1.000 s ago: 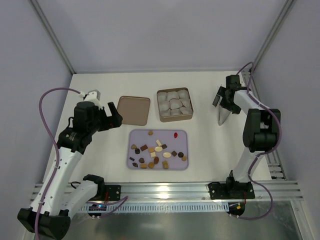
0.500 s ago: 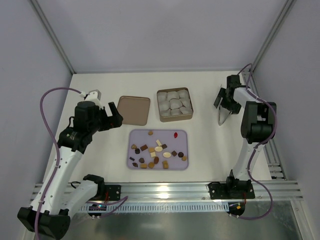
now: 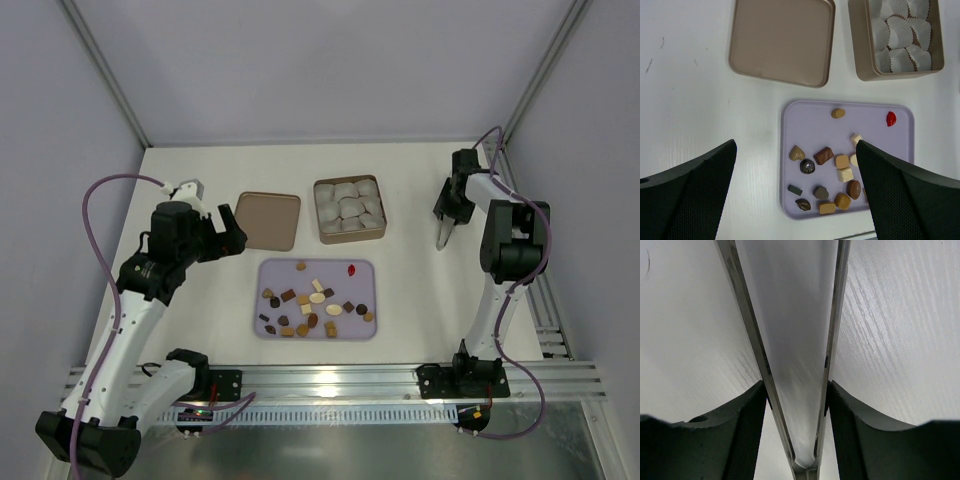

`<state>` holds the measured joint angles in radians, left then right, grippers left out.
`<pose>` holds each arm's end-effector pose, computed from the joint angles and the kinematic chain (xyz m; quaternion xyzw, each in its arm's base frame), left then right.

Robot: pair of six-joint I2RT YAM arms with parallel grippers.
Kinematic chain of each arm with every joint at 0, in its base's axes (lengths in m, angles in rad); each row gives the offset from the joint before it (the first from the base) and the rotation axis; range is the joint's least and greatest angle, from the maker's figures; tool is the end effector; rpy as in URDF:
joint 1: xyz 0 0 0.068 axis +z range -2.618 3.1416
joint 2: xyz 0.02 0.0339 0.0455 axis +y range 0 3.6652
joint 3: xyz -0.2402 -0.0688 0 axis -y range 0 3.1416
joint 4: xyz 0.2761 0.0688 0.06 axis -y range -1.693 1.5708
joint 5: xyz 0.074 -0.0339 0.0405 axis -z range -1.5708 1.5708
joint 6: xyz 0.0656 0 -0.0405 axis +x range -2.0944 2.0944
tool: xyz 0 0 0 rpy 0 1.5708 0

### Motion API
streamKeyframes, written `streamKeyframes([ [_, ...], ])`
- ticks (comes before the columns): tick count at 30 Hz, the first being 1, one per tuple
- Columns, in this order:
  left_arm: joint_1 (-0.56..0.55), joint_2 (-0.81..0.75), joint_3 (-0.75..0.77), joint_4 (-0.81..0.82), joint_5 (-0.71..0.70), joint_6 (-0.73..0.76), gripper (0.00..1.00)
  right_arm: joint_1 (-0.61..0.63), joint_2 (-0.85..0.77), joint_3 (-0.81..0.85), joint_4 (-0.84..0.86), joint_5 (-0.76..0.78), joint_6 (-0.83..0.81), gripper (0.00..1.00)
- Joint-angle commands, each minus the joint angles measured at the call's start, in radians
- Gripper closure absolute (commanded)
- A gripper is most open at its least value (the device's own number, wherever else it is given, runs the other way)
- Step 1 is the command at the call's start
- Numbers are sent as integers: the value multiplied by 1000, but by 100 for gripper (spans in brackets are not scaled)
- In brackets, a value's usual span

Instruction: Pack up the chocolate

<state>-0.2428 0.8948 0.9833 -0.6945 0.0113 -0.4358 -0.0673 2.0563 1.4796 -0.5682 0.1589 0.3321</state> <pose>0.2465 -0.0618 0.3055 -0.0827 0.8820 -0.1591 0.4358 0.4519 -0.0409 0.0993 0.2097 0.9516 -0.0491 0.2191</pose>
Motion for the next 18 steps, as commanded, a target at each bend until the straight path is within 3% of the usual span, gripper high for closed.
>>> streamKeyframes([
  [1, -6, -2, 8, 4, 10, 17, 0, 15, -8, 2, -7, -1, -16, 48],
  [18, -4, -7, 8, 1, 6, 19, 0, 169, -283, -34, -62, 2, -33, 48],
])
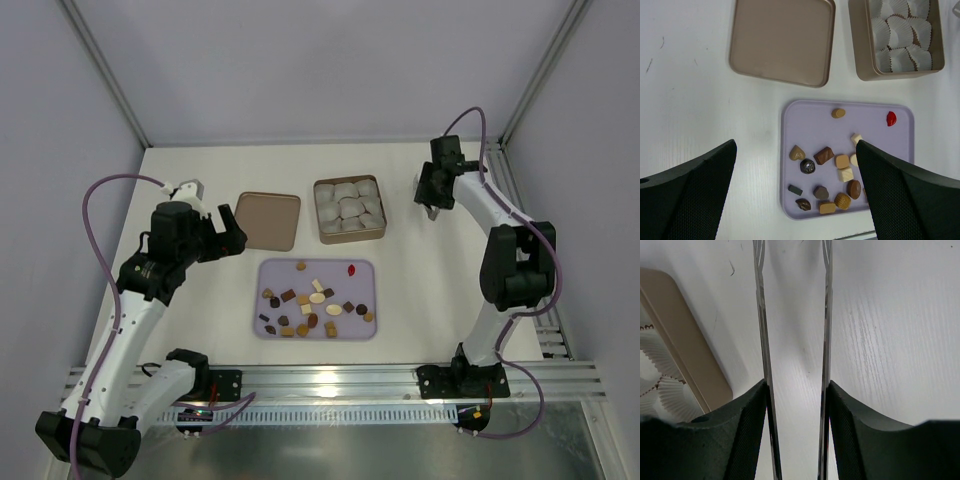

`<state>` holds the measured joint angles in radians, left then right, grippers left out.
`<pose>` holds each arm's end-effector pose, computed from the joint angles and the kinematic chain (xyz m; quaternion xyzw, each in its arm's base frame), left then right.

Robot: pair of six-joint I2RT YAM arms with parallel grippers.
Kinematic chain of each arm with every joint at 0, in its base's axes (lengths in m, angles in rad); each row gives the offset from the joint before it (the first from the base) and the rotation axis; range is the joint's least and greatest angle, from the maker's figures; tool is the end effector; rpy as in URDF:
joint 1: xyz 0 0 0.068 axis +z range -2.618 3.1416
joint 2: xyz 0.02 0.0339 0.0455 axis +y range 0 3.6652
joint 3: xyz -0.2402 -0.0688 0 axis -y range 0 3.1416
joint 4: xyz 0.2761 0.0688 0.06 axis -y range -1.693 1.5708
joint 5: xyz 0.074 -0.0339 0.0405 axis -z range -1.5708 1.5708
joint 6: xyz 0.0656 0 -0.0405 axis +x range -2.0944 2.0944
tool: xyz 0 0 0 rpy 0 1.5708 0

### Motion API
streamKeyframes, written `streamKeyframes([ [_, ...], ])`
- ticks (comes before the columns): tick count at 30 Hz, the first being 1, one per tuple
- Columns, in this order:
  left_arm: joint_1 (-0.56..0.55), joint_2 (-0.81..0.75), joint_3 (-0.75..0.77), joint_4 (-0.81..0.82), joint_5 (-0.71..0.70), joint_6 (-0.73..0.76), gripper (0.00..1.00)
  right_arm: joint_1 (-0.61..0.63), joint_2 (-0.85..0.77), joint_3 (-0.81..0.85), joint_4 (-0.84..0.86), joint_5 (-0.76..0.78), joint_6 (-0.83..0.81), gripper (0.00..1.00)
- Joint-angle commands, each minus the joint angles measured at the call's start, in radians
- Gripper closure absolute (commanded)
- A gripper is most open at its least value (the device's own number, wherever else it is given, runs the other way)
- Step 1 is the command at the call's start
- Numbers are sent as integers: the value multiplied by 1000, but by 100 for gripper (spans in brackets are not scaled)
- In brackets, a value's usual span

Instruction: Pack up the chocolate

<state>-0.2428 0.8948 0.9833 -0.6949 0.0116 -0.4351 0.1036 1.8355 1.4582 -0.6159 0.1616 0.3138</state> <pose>0.2465 -0.0618 0.3055 -0.0824 0.8821 -0.1590 0.4356 0.4361 0.0347 0.1832 0.1231 0.9478 -0.0169 0.2937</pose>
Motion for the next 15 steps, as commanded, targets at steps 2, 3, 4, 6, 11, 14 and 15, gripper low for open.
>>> streamKeyframes([
  [2, -4, -7, 8, 1, 7, 19, 0, 2, -93, -15, -25, -4, -15, 48],
  [3, -4, -5, 8, 1, 7, 18, 0, 5, -103, -18, -27, -5, -13, 48],
  [4, -6, -7, 6, 1, 7, 18, 0, 10, -113, -19, -31, -8, -13, 48],
  [6, -6, -7, 8, 1, 8, 18, 0, 19, -143, -16, -38, -10, -12, 48],
  [11, -6, -7, 8, 1, 7, 18, 0, 50, -193, -4, -68, -16, -12, 49],
  [14, -4, -5, 6, 1, 7, 18, 0, 65, -231, -4, -81, -27, -9, 50],
  [15, -6, -5, 8, 3, 7, 19, 0, 74, -252, -9, -85, -33, -4, 52],
])
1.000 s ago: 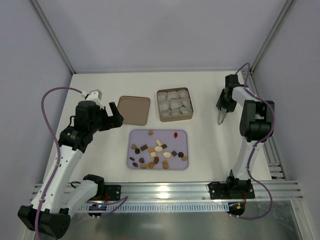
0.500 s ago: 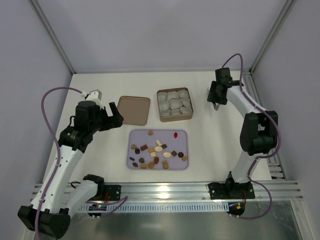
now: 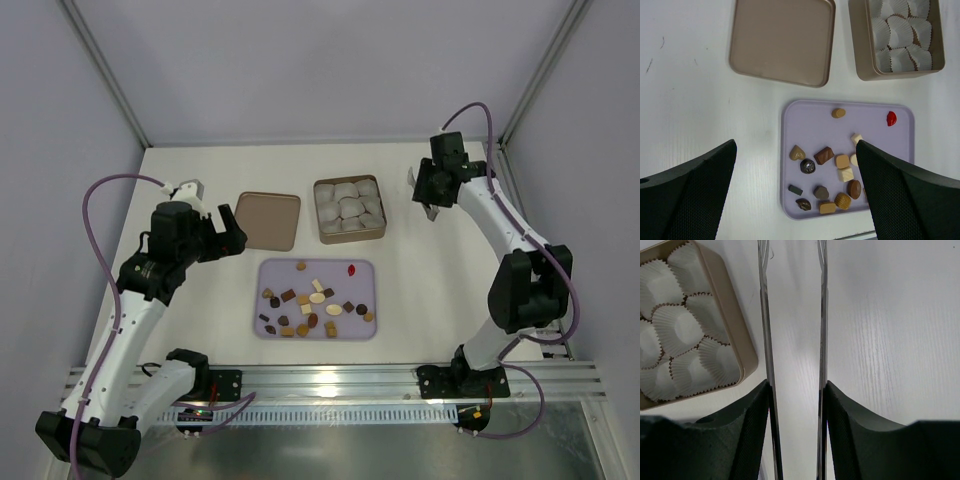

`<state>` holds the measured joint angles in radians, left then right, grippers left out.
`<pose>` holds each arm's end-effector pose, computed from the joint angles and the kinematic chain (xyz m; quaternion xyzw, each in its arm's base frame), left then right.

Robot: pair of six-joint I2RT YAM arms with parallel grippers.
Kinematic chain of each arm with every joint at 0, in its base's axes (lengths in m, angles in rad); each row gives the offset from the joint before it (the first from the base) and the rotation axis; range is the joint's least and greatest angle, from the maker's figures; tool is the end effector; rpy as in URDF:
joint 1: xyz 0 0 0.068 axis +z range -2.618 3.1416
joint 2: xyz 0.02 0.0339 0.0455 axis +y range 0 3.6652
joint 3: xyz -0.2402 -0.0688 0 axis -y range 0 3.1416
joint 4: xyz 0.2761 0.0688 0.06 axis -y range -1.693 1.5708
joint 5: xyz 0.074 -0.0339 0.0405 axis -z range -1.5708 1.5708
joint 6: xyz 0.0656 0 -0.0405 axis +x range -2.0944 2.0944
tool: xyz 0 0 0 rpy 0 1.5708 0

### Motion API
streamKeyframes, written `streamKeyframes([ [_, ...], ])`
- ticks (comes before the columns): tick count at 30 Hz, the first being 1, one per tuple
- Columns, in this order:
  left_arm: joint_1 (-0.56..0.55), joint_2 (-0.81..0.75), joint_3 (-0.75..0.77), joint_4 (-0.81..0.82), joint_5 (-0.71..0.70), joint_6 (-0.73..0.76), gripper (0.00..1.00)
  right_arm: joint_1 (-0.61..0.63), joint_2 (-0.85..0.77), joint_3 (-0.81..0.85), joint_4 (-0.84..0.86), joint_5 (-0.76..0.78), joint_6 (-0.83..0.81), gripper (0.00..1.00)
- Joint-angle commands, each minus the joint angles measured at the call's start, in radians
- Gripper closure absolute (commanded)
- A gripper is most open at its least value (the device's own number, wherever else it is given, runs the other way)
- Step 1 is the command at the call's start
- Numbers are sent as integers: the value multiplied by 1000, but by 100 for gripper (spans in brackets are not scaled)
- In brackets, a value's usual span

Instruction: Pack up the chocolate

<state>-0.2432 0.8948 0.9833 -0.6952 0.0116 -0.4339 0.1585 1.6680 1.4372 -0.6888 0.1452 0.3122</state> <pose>0.2465 -0.0619 0.3055 -0.0817 0.8823 -0.1588 0.4356 0.4064 0.0553 0.2373 0.0957 0.9404 0.0076 0.3263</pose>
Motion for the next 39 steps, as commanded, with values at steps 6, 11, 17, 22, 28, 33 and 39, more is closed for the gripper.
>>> streamKeyframes([
  [6, -5, -2, 8, 2, 7, 18, 0, 76, -171, -8, -60, -36, 2, 53],
  [11, -5, -2, 6, 2, 1, 18, 0, 119, -264, -9, -133, -65, -5, 53],
  [17, -5, 3, 8, -3, -2, 21, 0, 197, -388, -41, -210, -116, 7, 52],
  [22, -4, 9, 9, -6, -4, 21, 0, 302, -458, -73, -267, -133, 34, 53],
  [28, -4, 13, 12, -16, -39, 24, 0, 550, -476, -127, -308, -150, 94, 53],
  [33, -4, 13, 12, -18, -42, 24, 0, 688, -424, -159, -281, -150, 133, 52],
  [39, -4, 15, 12, -21, -42, 26, 0, 754, -355, -165, -273, -96, 130, 52],
])
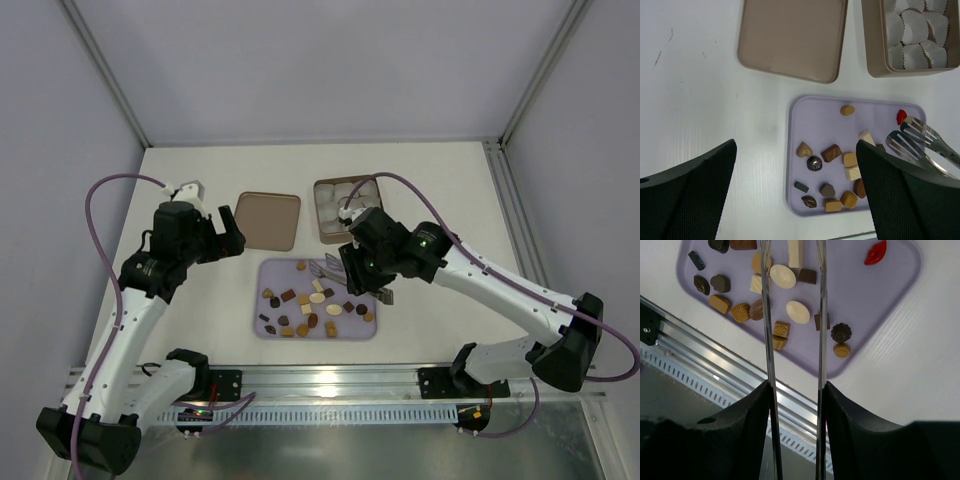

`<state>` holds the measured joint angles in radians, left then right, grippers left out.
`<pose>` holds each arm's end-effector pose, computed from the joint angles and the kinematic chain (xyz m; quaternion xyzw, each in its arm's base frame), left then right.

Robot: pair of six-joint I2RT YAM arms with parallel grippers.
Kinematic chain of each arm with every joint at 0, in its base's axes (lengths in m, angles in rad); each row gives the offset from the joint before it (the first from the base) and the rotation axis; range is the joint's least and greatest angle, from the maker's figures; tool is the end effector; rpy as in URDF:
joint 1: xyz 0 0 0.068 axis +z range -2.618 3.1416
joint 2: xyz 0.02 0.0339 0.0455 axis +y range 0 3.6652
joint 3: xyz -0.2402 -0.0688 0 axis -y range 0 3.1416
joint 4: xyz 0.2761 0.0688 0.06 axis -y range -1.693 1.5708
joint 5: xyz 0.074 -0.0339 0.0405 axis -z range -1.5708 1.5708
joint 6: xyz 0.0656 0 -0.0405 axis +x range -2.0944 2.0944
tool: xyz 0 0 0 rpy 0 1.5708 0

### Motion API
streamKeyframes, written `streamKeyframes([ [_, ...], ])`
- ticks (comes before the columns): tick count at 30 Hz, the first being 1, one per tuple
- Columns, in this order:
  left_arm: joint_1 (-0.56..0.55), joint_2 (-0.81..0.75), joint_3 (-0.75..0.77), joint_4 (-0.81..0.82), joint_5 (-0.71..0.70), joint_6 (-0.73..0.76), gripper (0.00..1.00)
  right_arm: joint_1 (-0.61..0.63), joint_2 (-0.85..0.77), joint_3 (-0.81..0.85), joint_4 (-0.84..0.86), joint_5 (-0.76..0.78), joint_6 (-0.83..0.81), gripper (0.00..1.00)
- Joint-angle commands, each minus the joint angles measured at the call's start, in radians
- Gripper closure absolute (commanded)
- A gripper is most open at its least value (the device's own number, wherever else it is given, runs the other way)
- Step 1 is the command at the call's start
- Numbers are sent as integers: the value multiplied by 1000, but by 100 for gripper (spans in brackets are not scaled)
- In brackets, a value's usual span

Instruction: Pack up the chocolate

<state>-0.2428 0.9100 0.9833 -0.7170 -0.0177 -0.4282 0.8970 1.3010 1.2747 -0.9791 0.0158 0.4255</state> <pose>0.2480 -0.0602 0.2994 -0.0867 0.8902 -0.1397 0.4248 0.1932 0.2403 0.2799 -0.2222 0.9342 0.1653 0.2248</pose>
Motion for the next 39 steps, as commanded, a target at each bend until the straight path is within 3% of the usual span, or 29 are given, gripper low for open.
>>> streamKeyframes([
  [1, -4, -2, 11, 1, -13, 20, 0, 19, 17, -6, 23, 21, 13, 52],
  [30, -4, 6, 11, 1, 7, 22, 0, 63, 202, -2, 59, 32, -47, 59],
  [39, -4, 10, 12, 5, 62, 16, 0, 71, 233, 26, 27, 47, -21, 69],
])
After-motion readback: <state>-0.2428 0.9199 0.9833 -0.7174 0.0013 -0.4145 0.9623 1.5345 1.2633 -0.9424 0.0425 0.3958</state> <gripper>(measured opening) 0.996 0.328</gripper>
